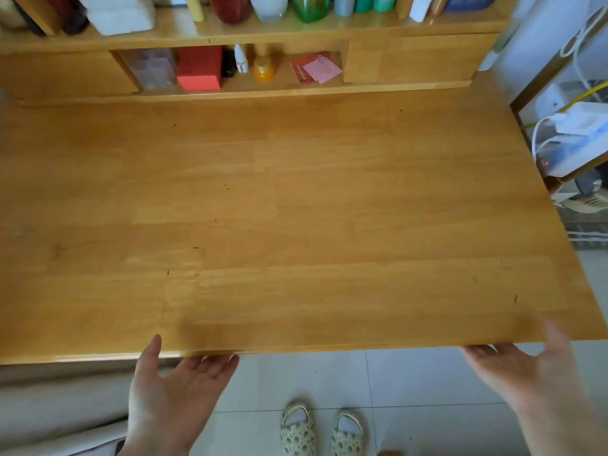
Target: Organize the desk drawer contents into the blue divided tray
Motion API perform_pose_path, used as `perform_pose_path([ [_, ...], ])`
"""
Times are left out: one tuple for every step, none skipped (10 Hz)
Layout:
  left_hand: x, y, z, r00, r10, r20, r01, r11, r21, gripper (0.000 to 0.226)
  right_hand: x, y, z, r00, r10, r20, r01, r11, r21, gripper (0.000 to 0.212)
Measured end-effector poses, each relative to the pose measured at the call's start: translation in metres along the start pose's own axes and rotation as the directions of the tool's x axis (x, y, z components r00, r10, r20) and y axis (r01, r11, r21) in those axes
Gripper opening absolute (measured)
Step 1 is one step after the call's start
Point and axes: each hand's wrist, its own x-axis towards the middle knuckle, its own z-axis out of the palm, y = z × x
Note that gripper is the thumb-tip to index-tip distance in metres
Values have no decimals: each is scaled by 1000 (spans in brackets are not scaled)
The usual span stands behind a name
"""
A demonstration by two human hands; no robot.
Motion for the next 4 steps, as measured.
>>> perform_pose_path([
  [2, -9, 0, 999, 36, 26, -37, 999, 36, 65, 3, -6, 14, 995, 82, 63, -71, 986, -151, 67],
  [5, -13, -3, 998, 56, 13, -56, 997, 46, 61, 4, -1, 7, 995, 63, 74, -56, 993, -100, 62],
  [4, -7, 1, 997, 61, 37, -65, 990, 126, 53, 0, -1, 8, 986, 83, 147, -60, 986, -154, 54],
  [-19, -9, 3, 1000, -15, 16, 9, 945, 326, 55, -30, -1, -3, 989, 133, 60, -99, 915, -392, 41],
])
